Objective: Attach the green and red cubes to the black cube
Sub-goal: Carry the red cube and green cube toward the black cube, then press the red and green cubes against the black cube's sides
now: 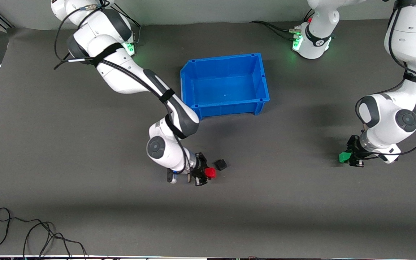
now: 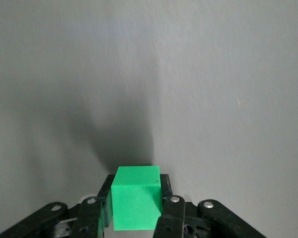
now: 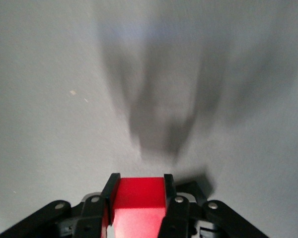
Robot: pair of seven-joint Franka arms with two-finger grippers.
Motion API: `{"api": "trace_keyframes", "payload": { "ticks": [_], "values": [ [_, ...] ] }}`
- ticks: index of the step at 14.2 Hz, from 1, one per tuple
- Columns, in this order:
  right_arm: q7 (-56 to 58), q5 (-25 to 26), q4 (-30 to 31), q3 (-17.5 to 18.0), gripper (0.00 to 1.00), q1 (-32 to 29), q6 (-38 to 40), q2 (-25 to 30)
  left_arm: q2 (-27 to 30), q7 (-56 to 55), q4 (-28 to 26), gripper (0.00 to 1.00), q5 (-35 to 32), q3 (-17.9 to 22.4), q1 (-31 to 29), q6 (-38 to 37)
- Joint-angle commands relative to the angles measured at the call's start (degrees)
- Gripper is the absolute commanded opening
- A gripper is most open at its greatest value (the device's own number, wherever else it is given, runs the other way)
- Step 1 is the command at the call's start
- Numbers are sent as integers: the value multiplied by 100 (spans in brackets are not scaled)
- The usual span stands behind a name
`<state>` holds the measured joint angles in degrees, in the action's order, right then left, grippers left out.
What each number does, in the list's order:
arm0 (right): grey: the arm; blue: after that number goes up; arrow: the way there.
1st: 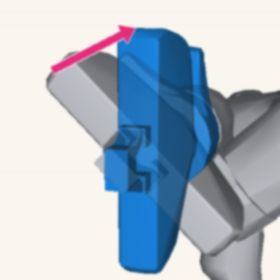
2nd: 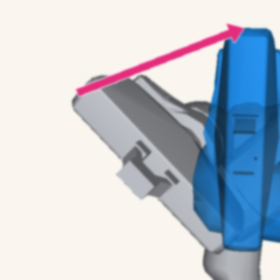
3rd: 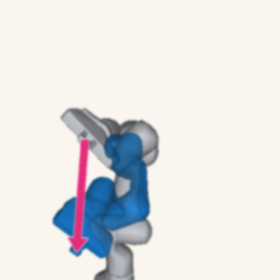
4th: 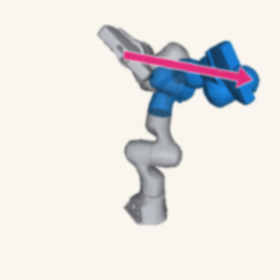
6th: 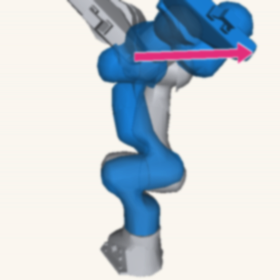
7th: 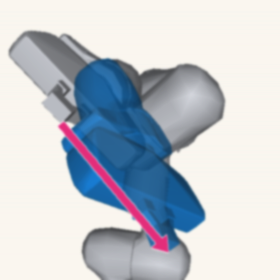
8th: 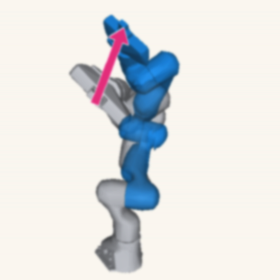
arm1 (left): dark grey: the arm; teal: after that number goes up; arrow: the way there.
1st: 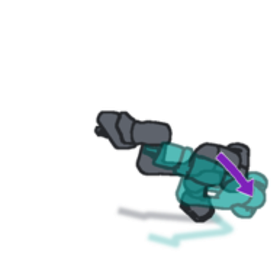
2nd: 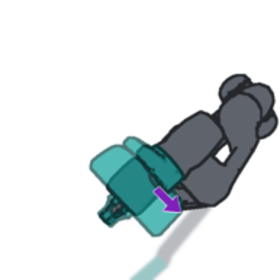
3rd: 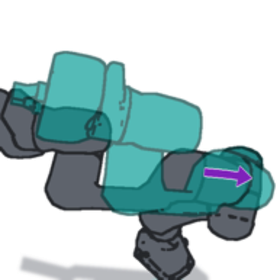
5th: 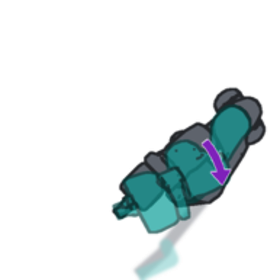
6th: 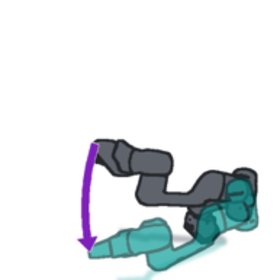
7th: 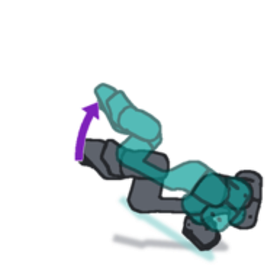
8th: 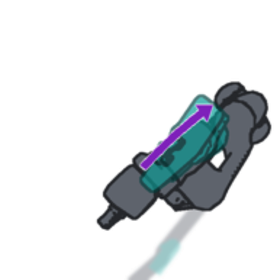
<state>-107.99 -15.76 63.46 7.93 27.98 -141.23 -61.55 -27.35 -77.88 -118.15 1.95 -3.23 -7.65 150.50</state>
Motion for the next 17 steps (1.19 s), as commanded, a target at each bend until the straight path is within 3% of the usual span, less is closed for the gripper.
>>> {"api": "trace_keyframes", "payload": {
  "ticks": [1,8,12,17],
  "values": [
    [-135,-129,-352,-46,9,76,-1,-217,55,-841,405,0,-28,86,650,-626],
    [-144,179,-246,-55,9,85,535,-200,-296,-2318,976,0,-28,86,1924,-741],
    [-205,161,-273,-55,9,234,535,-200,-911,-3240,1995,0,-36,86,2566,-1637],
    [-416,135,-352,-55,9,243,474,-217,-1176,-3787,2480,0,-28,69,3085,-1700]
  ]
}}
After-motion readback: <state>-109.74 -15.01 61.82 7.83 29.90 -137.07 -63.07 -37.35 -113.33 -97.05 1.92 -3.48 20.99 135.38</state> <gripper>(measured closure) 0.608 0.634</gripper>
